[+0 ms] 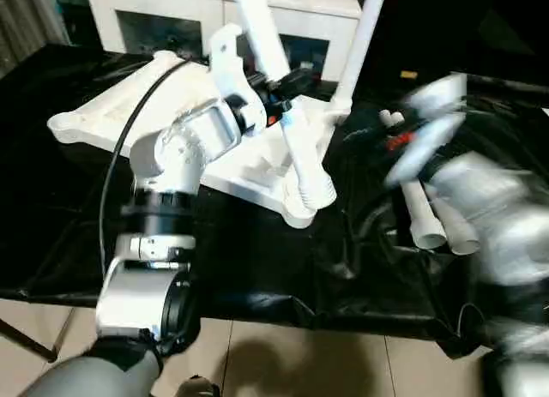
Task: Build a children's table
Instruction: Pick table leg
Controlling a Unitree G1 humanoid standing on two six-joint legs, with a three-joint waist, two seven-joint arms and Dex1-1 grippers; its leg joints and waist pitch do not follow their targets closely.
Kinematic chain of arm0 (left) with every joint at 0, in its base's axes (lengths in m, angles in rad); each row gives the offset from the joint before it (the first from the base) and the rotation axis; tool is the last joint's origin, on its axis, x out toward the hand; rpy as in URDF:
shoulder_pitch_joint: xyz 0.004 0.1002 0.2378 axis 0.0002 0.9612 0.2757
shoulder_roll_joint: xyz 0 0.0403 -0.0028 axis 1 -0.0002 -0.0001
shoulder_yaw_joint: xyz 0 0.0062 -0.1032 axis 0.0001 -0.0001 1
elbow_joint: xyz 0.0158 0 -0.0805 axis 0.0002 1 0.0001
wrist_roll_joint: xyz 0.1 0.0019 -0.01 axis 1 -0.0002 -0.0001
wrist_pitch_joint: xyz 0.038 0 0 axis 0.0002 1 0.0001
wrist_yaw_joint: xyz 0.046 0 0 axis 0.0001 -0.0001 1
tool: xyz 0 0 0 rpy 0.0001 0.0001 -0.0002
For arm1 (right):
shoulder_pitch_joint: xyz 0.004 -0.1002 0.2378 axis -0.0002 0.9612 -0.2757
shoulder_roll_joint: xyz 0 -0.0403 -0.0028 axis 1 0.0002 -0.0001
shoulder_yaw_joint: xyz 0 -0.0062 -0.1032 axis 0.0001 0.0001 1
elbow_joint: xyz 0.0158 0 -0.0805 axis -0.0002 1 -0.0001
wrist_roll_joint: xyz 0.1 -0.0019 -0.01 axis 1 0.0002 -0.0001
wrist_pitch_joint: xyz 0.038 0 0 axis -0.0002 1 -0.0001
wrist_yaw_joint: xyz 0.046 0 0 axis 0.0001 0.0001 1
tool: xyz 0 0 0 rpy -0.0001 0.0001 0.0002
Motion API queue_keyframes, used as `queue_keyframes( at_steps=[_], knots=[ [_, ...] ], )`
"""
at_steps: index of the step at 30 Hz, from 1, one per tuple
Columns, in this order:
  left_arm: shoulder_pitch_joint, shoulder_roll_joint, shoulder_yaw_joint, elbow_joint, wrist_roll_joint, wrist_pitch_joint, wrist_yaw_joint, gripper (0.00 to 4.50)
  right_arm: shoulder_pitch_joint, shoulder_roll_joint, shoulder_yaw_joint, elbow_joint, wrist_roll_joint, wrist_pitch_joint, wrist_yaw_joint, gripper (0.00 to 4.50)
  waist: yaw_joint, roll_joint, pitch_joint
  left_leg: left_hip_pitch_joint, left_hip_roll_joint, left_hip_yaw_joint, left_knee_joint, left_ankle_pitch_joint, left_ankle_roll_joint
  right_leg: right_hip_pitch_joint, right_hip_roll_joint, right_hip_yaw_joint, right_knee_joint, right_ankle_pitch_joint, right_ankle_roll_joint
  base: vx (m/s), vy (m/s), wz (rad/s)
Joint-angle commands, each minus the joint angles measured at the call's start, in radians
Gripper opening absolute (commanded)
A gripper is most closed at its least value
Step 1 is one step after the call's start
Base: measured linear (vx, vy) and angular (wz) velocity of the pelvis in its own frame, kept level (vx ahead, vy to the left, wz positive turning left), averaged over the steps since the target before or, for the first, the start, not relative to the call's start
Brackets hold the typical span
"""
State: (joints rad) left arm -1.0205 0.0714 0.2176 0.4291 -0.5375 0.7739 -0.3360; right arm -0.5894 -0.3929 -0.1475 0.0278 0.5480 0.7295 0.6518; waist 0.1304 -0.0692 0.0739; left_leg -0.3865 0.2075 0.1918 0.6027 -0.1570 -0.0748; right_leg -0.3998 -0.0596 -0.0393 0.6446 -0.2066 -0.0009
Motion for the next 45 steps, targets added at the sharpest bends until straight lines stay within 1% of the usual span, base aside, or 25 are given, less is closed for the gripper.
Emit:
queue_keyframes(
  at_steps=[1,2,3,6,7,10,13,15,16,17,19,21,22,23,26,30,31,32,33,37,38,40,43,44,45],
  knots=[
    [-0.025,-0.006,-0.032,0.007,0.013,0.003,-0.016,1.82,0.002,-0.012,0.005,0.013,0.046,0.063,0.058,3.00,0.005,0.004,-0.086,0.021,0.013,-0.012,-0.055,-0.104,0.013,0.066,-0.067,0.038,-0.069,0.045,-0.203,0.000,0.000,0.00],
    [-0.028,-0.004,-0.039,0.012,0.017,0.001,-0.022,1.82,-0.001,-0.017,-0.001,0.016,0.070,0.082,0.073,3.00,0.006,0.004,-0.088,0.018,0.013,-0.013,-0.055,-0.093,0.016,0.068,-0.069,0.037,-0.066,0.054,-0.212,0.000,0.000,0.00],
    [-0.029,-0.003,-0.044,0.015,0.018,0.000,-0.027,1.82,-0.002,-0.023,0.001,0.020,0.075,0.087,0.082,3.00,0.007,0.004,-0.090,0.020,0.014,-0.013,-0.053,-0.087,0.019,0.066,-0.069,0.037,-0.065,0.062,-0.220,0.000,0.000,0.00],
    [-0.035,-0.001,-0.060,0.020,0.021,0.000,-0.047,1.82,-0.004,-0.043,0.045,0.018,0.070,0.099,0.099,3.00,0.013,0.003,-0.088,0.021,0.015,-0.012,-0.053,-0.090,0.014,0.064,-0.069,0.036,-0.067,0.055,-0.230,0.000,0.000,0.00],
    [-0.036,0.000,-0.063,0.020,0.021,0.000,-0.052,1.82,-0.005,-0.044,0.052,0.016,0.071,0.105,0.101,3.00,0.014,0.004,-0.088,0.022,0.016,-0.012,-0.054,-0.092,0.011,0.065,-0.070,0.036,-0.067,0.048,-0.231,0.000,0.000,0.00],
    [-0.032,0.005,-0.087,0.006,0.032,-0.007,-0.079,1.82,-0.006,-0.031,0.097,-0.002,0.040,0.088,0.096,3.00,0.017,0.008,-0.087,0.024,0.018,-0.013,-0.056,-0.108,0.001,0.060,-0.071,0.036,-0.069,0.019,-0.227,0.000,0.000,0.00],
    [-0.010,0.021,-0.157,-0.041,0.048,-0.024,-0.170,1.82,-0.021,-0.023,0.143,0.016,-0.003,0.096,0.097,3.00,0.017,0.008,-0.086,0.024,0.020,-0.015,-0.058,-0.111,-0.013,0.060,-0.072,0.035,-0.068,0.013,-0.224,0.000,0.000,0.00],
    [-0.006,0.025,-0.174,-0.049,0.054,-0.025,-0.186,1.82,-0.027,-0.022,0.150,0.024,-0.008,0.103,0.098,3.00,0.017,0.007,-0.085,0.025,0.020,-0.014,-0.059,-0.117,-0.019,0.058,-0.073,0.036,-0.067,0.008,-0.225,0.000,0.000,0.00],
    [-0.003,0.030,-0.195,-0.061,0.057,-0.020,-0.205,1.82,-0.035,-0.025,0.160,0.036,-0.015,0.104,0.101,3.00,0.019,0.008,-0.086,0.025,0.020,-0.013,-0.059,-0.117,-0.020,0.059,-0.072,0.036,-0.067,0.010,-0.225,0.000,0.000,0.00],
    [0.000,0.034,-0.211,-0.071,0.058,-0.015,-0.219,1.82,-0.041,-0.029,0.169,0.045,-0.018,0.106,0.107,3.00,0.019,0.005,-0.085,0.024,0.020,-0.013,-0.059,-0.117,-0.021,0.059,-0.073,0.036,-0.067,0.010,-0.223,0.000,0.000,0.00],
    [0.003,0.042,-0.242,-0.089,0.063,-0.008,-0.250,1.82,-0.053,-0.042,0.194,0.059,-0.023,0.102,0.119,3.00,0.018,0.004,-0.085,0.024,0.019,-0.012,-0.059,-0.117,-0.021,0.060,-0.073,0.036,-0.068,0.002,-0.219,0.000,0.000,0.00],
    [0.005,0.048,-0.262,-0.096,0.071,-0.011,-0.274,1.82,-0.060,-0.047,0.208,0.063,-0.027,0.101,0.133,3.00,0.018,0.004,-0.084,0.023,0.018,-0.011,-0.058,-0.114,-0.018,0.060,-0.073,0.037,-0.068,0.004,-0.217,0.000,0.000,0.00],
    [0.005,0.048,-0.263,-0.096,0.071,-0.011,-0.275,1.82,-0.060,-0.047,0.208,0.064,-0.028,0.101,0.134,3.00,0.018,0.004,-0.084,0.022,0.019,-0.011,-0.059,-0.114,-0.017,0.060,-0.073,0.038,-0.068,0.004,-0.216,0.000,0.000,0.00],
    [0.006,0.050,-0.269,-0.099,0.071,-0.008,-0.283,1.82,-0.062,-0.050,0.216,0.066,-0.032,0.101,0.144,3.00,0.018,0.001,-0.086,0.022,0.019,-0.012,-0.058,-0.106,-0.016,0.061,-0.073,0.037,-0.067,0.012,-0.216,0.000,0.000,0.00],
    [0.008,0.056,-0.286,-0.106,0.079,-0.011,-0.303,1.82,-0.071,-0.056,0.235,0.073,-0.044,0.100,0.168,3.00,0.018,0.002,-0.085,0.021,0.019,-0.012,-0.058,-0.104,-0.014,0.061,-0.073,0.037,-0.067,0.011,-0.216,0.000,0.000,0.00],
    [0.008,0.060,-0.290,-0.107,0.085,-0.018,-0.311,1.82,-0.077,-0.062,0.253,0.084,-0.051,0.097,0.183,3.00,0.017,0.003,-0.085,0.022,0.019,-0.011,-0.057,-0.107,-0.012,0.060,-0.073,0.037,-0.067,0.009,-0.219,0.000,0.000,0.00],
    [0.008,0.061,-0.292,-0.107,0.086,-0.019,-0.314,1.82,-0.078,-0.063,0.261,0.089,-0.054,0.094,0.188,3.00,0.017,0.001,-0.086,0.022,0.019,-0.012,-0.057,-0.107,-0.013,0.061,-0.073,0.036,-0.067,0.007,-0.220,0.000,0.000,0.00],
    [0.007,0.063,-0.295,-0.108,0.086,-0.020,-0.319,1.82,-0.078,-0.065,0.268,0.093,-0.058,0.092,0.193,3.00,0.017,0.002,-0.085,0.023,0.019,-0.012,-0.058,-0.112,-0.013,0.060,-0.073,0.037,-0.068,0.000,-0.220,0.000,0.000,0.00],
    [0.008,0.066,-0.301,-0.112,0.088,-0.020,-0.326,1.82,-0.079,-0.061,0.273,0.099,-0.064,0.085,0.195,3.00,0.017,0.001,-0.086,0.022,0.019,-0.012,-0.058,-0.112,-0.013,0.060,-0.073,0.037,-0.068,-0.005,-0.219,0.000,0.000,0.00],
    [0.012,0.069,-0.306,-0.121,0.090,-0.017,-0.337,1.82,-0.082,-0.053,0.275,0.108,-0.071,0.079,0.206,3.00,0.018,0.003,-0.086,0.023,0.020,-0.011,-0.057,-0.105,-0.013,0.058,-0.073,0.037,-0.065,0.014,-0.226,0.000,0.000,0.00],
    [0.013,0.068,-0.305,-0.123,0.090,-0.016,-0.338,1.82,-0.083,-0.050,0.279,0.113,-0.074,0.078,0.211,3.00,0.018,0.002,-0.087,0.022,0.020,-0.012,-0.057,-0.101,-0.013,0.060,-0.072,0.036,-0.064,0.021,-0.227,0.000,0.000,0.00],
    [0.013,0.065,-0.303,-0.122,0.089,-0.014,-0.337,1.82,-0.083,-0.048,0.285,0.121,-0.079,0.077,0.214,2.72,0.018,0.003,-0.086,0.021,0.019,-0.011,-0.057,-0.104,-0.013,0.060,-0.073,0.036,-0.065,0.018,-0.227,0.000,0.000,0.00],
    [0.011,0.064,-0.302,-0.122,0.090,-0.015,-0.339,1.82,-0.082,-0.050,0.293,0.129,-0.082,0.075,0.218,2.59,0.018,0.001,-0.086,0.022,0.019,-0.011,-0.057,-0.102,-0.012,0.060,-0.073,0.037,-0.065,0.016,-0.227,0.000,0.000,0.00],
    [0.009,0.064,-0.302,-0.121,0.090,-0.015,-0.339,1.82,-0.082,-0.050,0.295,0.132,-0.083,0.075,0.218,2.29,0.018,0.001,-0.086,0.022,0.019,-0.011,-0.057,-0.102,-0.011,0.060,-0.073,0.037,-0.065,0.016,-0.227,0.000,0.000,0.00],
    [0.009,0.064,-0.301,-0.120,0.090,-0.015,-0.339,1.82,-0.082,-0.050,0.295,0.134,-0.084,0.074,0.219,2.29,0.018,0.001,-0.085,0.022,0.019,-0.011,-0.057,-0.105,-0.011,0.059,-0.073,0.037,-0.066,0.010,-0.227,0.000,0.000,0.00]
  ],
)
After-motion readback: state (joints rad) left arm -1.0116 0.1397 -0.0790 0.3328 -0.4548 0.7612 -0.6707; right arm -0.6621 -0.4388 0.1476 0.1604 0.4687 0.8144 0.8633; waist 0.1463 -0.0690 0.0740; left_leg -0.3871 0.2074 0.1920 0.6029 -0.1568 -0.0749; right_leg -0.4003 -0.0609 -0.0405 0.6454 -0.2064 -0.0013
